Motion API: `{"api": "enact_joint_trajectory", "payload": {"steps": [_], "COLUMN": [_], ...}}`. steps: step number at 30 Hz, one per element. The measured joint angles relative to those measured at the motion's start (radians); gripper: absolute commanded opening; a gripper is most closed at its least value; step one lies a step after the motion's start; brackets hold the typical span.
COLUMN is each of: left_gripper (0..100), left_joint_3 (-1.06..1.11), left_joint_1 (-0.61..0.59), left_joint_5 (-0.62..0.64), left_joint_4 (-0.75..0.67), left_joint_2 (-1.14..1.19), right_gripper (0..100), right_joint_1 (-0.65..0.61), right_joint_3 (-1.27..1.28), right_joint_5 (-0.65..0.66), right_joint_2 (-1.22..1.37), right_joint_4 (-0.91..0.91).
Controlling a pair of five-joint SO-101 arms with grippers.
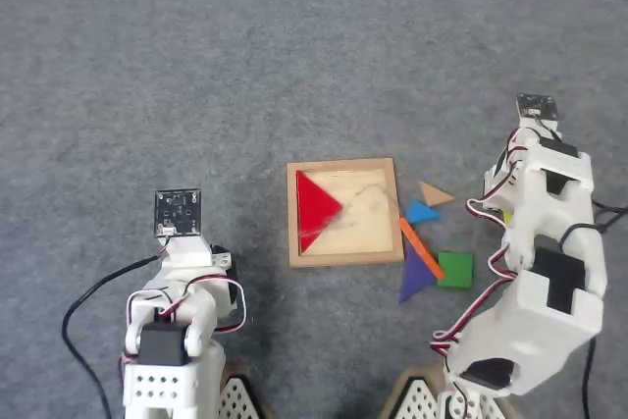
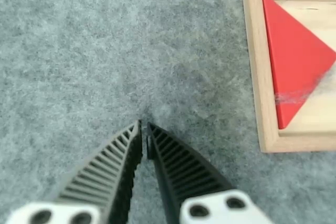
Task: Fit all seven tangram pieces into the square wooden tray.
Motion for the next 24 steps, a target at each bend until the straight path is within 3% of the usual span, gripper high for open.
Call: {"api": "enact_joint_trajectory", "payload": {"steps": [3,13,18,24], "left_gripper": [1,1,1,1], "left_joint_3": [0.000,0.000,0.000,0.000], "left_joint_1": [0.000,0.000,0.000,0.000], "left_joint_5": [0.000,0.000,0.000,0.000], "left_joint_4": [0.000,0.000,0.000,0.000], "left_joint_2": [0.000,0.000,0.000,0.000], "right_gripper": [0.5,0.6,0.6,0.6], "right_joint_1": [0.000,-0.087,-0.316,-0.671], "right_joint_3": [-0.003,-0.002,-0.002,-0.002], "right_joint_5": [0.000,-0.002,-0.002,0.049], "right_joint_2": [-0.018,-0.361,-0.539,-0.549], "right_joint_4": [0.037,0.279,0.393,0.408]}}
